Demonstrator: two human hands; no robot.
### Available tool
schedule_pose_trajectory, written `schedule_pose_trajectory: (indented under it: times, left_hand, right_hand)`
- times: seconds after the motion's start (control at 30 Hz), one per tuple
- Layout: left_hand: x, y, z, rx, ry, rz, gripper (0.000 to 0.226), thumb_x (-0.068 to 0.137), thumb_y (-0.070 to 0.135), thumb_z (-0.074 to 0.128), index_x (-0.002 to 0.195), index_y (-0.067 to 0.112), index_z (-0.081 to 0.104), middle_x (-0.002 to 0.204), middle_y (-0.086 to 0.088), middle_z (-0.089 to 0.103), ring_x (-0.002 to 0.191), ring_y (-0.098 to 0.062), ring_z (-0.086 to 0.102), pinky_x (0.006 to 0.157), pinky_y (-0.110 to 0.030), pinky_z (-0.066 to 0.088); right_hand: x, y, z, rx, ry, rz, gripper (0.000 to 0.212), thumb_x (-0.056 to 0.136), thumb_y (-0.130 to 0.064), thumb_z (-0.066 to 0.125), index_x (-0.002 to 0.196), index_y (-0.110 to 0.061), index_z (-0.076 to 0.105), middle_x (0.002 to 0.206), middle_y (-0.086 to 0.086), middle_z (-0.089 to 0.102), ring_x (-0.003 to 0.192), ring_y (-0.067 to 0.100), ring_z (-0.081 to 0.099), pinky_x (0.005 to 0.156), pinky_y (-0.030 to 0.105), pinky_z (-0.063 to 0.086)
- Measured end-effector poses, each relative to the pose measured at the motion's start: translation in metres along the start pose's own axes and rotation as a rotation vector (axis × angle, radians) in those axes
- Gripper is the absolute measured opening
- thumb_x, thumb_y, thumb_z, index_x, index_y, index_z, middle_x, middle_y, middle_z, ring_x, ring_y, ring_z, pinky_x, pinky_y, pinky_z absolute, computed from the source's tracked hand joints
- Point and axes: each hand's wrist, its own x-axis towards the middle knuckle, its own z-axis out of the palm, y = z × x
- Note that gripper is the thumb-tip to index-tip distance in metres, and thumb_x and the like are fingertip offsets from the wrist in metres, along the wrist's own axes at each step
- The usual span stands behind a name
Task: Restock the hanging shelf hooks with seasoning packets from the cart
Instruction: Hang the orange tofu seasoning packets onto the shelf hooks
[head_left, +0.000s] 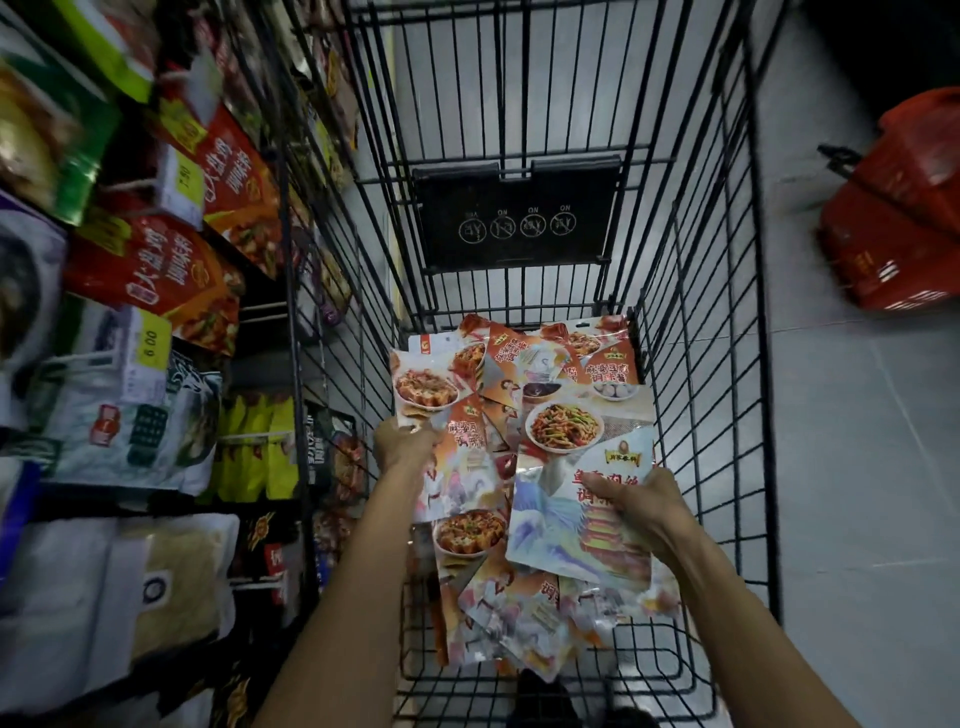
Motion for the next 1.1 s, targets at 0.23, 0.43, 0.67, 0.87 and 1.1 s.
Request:
schedule_pose_trajectory:
  times: [0.23,0.43,0.67,0.87,1.1]
  left_hand:
    - [-0.079,0.020,-0.047,-0.081,-0.104,0.097,0.032,0.074,-0.003,0.077,0.091,0.006,0.051,0.056,-0.004,0.061,0.041,-0.011,0.051,0.038,-0.021,0.043]
    - [-0.138,0.034,-0.095,-0.180,-0.243,0.197,0.012,0.080,-0.004,0.070,0.075,0.004,0.062,0.060,-0.006,0.068,0.046,-0.012,0.062,0.041,-0.019,0.046]
    - [-0.221,0.040,-0.143,-0.381,-0.081,0.370,0.024,0.075,-0.004,0.075,0.087,0.015,0.067,0.070,0.003,0.074,0.061,-0.008,0.069,0.051,-0.018,0.053]
    - [-0.315,0.018,-0.193,-0.449,0.209,0.484,0.014,0.070,0.012,0.082,0.072,0.007,0.069,0.064,-0.013,0.065,0.040,-0.014,0.049,0.043,-0.021,0.038]
    - [-0.452,-0.036,-0.267,-0.559,0.531,0.689,0.019,0.074,0.004,0.079,0.065,0.017,0.068,0.052,0.005,0.062,0.035,-0.008,0.043,0.037,-0.018,0.036]
  right_hand:
    - [-0.067,-0.041,-0.007,0.025,-0.073,-0.089,0.018,0.073,-0.001,0.079,0.087,0.001,0.067,0.075,0.013,0.073,0.057,0.020,0.070,0.047,0.024,0.053]
    - [-0.120,-0.079,-0.025,0.013,-0.185,-0.176,0.013,0.075,-0.002,0.075,0.077,-0.001,0.063,0.058,0.005,0.071,0.049,0.017,0.068,0.041,0.021,0.050]
    - [-0.169,-0.113,-0.037,-0.023,-0.381,-0.296,0.020,0.071,-0.003,0.076,0.087,0.002,0.066,0.075,0.012,0.074,0.061,0.022,0.070,0.051,0.027,0.053]
    - [-0.215,-0.137,-0.027,-0.225,-0.616,-0.405,0.025,0.068,-0.015,0.079,0.081,-0.004,0.062,0.067,0.007,0.071,0.057,0.020,0.069,0.051,0.027,0.051]
    - [-0.291,-0.138,0.025,-0.349,-0.952,-0.432,0.047,0.056,-0.022,0.086,0.095,-0.003,0.069,0.100,0.018,0.073,0.095,0.034,0.068,0.085,0.047,0.054]
